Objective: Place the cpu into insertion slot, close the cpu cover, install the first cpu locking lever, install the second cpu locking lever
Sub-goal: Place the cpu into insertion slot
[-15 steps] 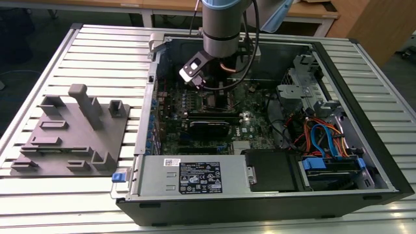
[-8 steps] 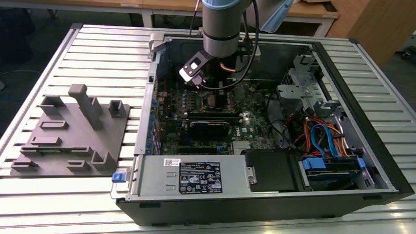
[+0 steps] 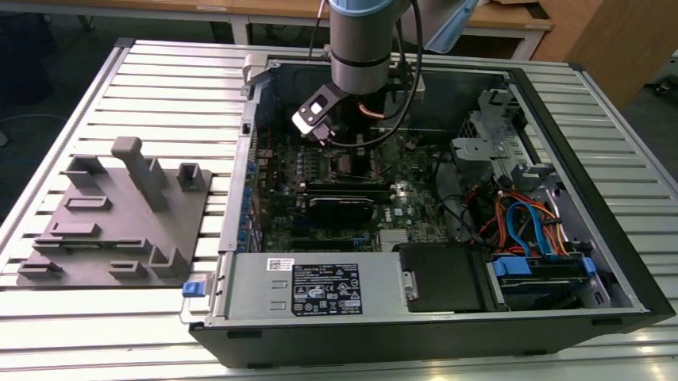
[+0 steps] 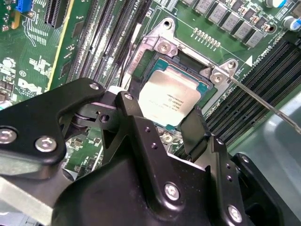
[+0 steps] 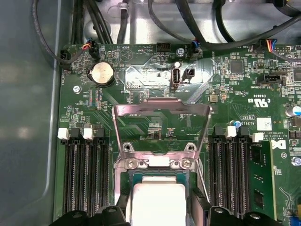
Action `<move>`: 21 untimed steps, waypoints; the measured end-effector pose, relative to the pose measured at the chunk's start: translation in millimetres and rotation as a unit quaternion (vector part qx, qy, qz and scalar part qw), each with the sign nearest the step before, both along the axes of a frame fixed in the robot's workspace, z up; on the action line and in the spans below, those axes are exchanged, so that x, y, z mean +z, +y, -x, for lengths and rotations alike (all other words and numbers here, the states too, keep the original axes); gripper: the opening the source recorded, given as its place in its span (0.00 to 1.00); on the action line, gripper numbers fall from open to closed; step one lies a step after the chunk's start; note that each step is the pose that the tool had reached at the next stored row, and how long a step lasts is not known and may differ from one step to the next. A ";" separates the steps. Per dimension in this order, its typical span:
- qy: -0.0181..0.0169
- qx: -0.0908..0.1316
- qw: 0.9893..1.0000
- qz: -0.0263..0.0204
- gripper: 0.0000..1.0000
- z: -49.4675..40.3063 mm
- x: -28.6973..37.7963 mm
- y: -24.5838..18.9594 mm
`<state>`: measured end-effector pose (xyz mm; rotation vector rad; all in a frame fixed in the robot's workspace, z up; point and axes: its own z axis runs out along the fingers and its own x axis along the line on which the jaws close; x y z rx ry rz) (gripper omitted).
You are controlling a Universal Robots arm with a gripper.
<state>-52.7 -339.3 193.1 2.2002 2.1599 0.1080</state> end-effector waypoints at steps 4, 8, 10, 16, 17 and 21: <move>0.000 0.000 1.000 0.000 0.61 0.0 3.4 0.0; 0.001 0.000 1.000 0.000 0.47 0.0 14.0 0.0; 0.001 0.000 1.000 0.000 0.41 0.0 15.6 0.0; 0.002 0.000 1.000 0.000 0.18 -0.3 17.0 0.0; 0.002 0.000 1.000 0.000 0.12 -0.3 17.1 0.0; 0.003 0.000 1.000 0.000 0.10 -0.3 17.1 0.0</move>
